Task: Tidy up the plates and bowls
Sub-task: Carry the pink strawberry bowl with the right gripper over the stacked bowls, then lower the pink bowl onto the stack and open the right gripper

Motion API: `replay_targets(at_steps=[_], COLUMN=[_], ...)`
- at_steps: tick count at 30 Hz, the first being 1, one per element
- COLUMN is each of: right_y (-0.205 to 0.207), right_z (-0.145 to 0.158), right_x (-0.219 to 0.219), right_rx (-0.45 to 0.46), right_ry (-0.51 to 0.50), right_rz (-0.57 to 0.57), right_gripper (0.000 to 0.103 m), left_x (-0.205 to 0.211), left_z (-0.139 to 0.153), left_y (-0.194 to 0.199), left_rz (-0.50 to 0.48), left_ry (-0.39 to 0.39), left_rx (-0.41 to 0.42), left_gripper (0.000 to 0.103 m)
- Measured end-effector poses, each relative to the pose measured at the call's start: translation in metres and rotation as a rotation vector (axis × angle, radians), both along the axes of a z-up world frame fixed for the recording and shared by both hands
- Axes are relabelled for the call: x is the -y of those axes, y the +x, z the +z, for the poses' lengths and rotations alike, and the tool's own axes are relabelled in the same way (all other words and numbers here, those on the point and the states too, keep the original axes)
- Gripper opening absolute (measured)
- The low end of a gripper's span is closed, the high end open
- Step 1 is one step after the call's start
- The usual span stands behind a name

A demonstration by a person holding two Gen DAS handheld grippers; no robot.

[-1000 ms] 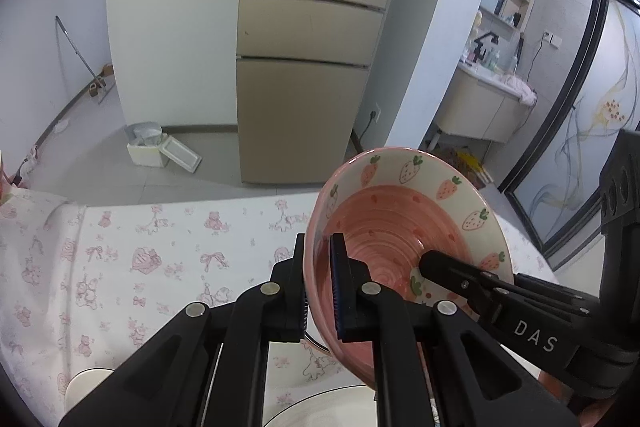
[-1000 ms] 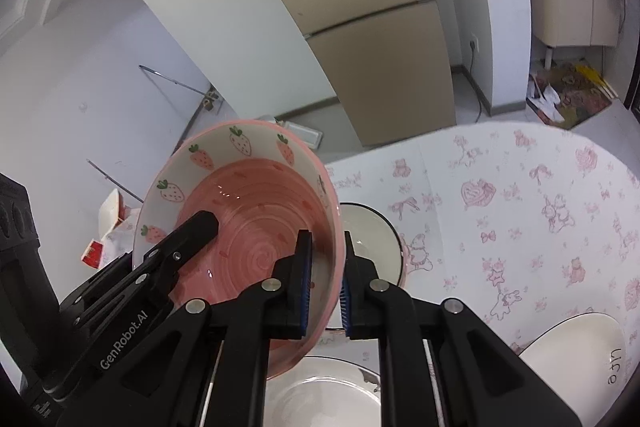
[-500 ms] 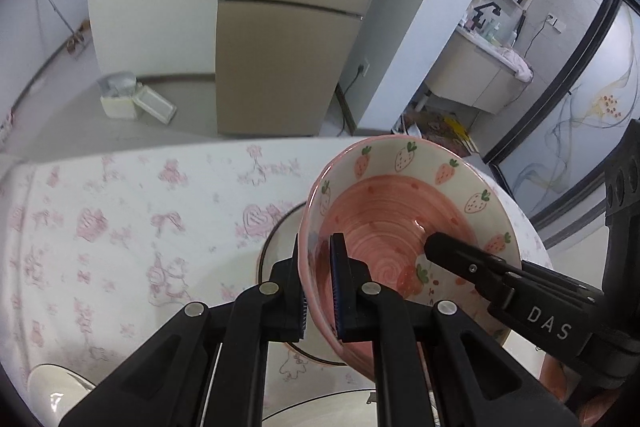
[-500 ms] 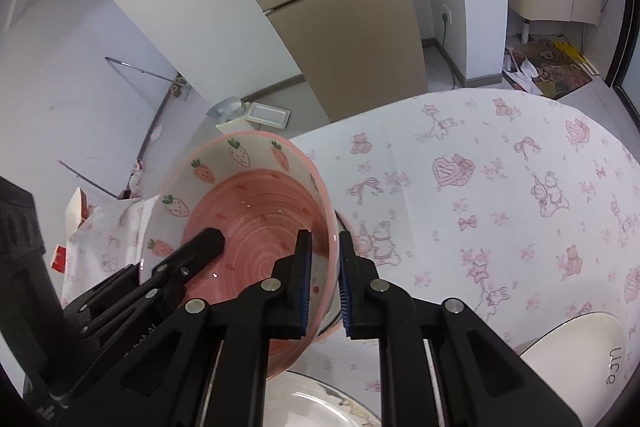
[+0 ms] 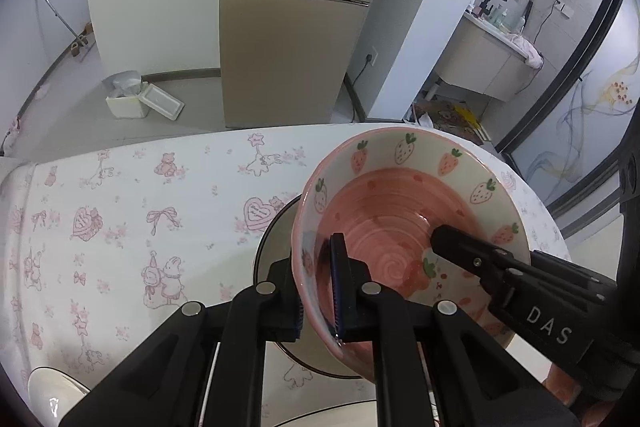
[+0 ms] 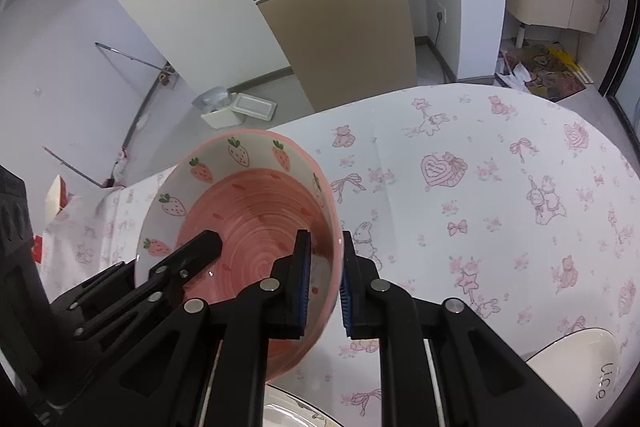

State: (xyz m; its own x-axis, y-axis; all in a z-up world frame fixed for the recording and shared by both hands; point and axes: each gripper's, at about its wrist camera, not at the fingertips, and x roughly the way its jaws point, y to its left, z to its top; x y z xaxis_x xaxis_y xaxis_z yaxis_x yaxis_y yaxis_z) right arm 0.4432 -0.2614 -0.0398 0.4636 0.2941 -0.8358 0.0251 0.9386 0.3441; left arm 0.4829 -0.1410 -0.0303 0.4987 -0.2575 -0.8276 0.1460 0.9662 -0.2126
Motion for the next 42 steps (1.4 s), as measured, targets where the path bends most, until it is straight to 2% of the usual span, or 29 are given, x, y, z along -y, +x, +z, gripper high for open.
replay_targets(at_steps=[6,10,15,18,21,27,31,33,34,35,37,42], right_y=[0.002,0.002,0.002,0.003,0.004,0.005,0.006,0.007,0.008,0.008,0.007,0.007], right_z=[-0.002,-0.003,-0.004,-0.004,-0.005,-0.01,-0.011,-0.012,-0.012,-0.013,-0.013,-0.014], right_x=[0.0,0.004,0.008,0.006,0.005,0.003,0.003,0.004,0.004,0.003,0.003,0.001], right_rx=[0.001,0.01,0.01,0.009,0.009,-0.008,-0.012,-0.011,-0.01,-0.01,-0.009,-0.006], right_ry=[0.013,0.029,0.044,0.043,0.039,0.033,0.038,0.034,0.032,0.03,0.026,0.016], right_rz=[0.014,-0.025,-0.018,-0.018,-0.015,-0.012,-0.011,-0.008,-0.008,-0.008,-0.007,-0.004], right_gripper=[0.011,0.008,0.009,0.009,0.009,0.009,0.009,0.009,0.009,0.009,0.009,0.01], left_x=[0.001,0.0,-0.005,-0.01,-0.01,-0.012,-0.019,-0.021,-0.021,-0.021,-0.023,-0.023], left_z=[-0.002,0.005,0.007,0.005,0.011,0.021,0.026,0.034,0.036,0.038,0.04,0.033], left_y=[0.001,0.0,0.0,0.003,0.001,-0.004,-0.006,-0.009,-0.01,-0.011,-0.012,-0.006], left_rz=[-0.002,0.009,0.011,0.014,0.03,0.033,0.047,0.041,0.039,0.04,0.047,0.039], left_ry=[0.011,-0.01,-0.017,-0.064,-0.014,0.027,0.007,-0.003,-0.003,0.0,0.005,0.025], left_rx=[-0.011,-0.02,-0.027,-0.06,-0.035,0.0,-0.002,0.024,0.029,0.039,0.063,0.028], left_gripper=[0.01,0.011,0.012,0.015,0.016,0.016,0.016,0.021,0.032,0.047,0.063,0.065])
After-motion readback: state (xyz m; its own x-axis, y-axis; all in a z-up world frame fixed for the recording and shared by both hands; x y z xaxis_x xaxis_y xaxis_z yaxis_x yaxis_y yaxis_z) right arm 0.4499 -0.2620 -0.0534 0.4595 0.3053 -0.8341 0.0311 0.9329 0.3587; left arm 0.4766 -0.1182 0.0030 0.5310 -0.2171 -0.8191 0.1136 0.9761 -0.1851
